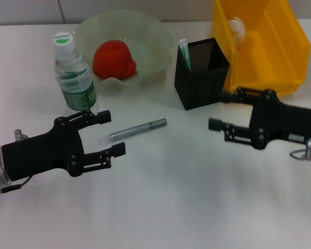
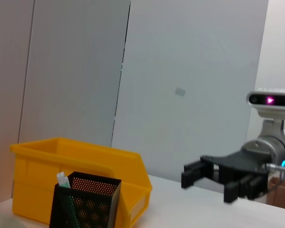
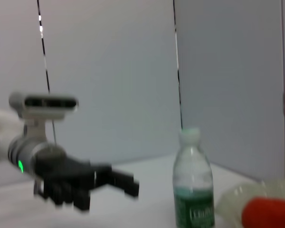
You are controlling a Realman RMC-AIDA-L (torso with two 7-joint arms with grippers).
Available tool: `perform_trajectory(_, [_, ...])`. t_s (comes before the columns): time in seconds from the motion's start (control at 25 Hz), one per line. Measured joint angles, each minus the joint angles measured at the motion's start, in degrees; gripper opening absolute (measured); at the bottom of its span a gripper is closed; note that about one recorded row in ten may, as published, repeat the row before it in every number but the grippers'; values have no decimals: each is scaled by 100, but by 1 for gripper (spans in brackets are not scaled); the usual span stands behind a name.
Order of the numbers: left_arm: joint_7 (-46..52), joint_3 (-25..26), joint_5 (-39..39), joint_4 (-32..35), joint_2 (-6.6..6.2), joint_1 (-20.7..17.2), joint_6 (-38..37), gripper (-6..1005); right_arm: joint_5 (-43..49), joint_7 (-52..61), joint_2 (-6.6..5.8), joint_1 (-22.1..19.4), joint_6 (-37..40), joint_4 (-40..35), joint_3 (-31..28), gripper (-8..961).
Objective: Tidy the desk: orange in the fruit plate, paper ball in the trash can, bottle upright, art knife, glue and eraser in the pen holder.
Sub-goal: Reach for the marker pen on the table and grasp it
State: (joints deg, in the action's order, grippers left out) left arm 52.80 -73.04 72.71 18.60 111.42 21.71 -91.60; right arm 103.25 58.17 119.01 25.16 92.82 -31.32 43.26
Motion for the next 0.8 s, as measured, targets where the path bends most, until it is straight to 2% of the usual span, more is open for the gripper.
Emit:
perform_trajectory(0.36, [68, 0, 0, 3, -15, 1, 107, 819, 359, -164, -10, -247, -380, -22, -9, 655])
perform_trajectory(0.8, [125, 0, -3, 3, -67, 8, 220, 818, 602, -188, 5, -261, -630, 12, -10, 656])
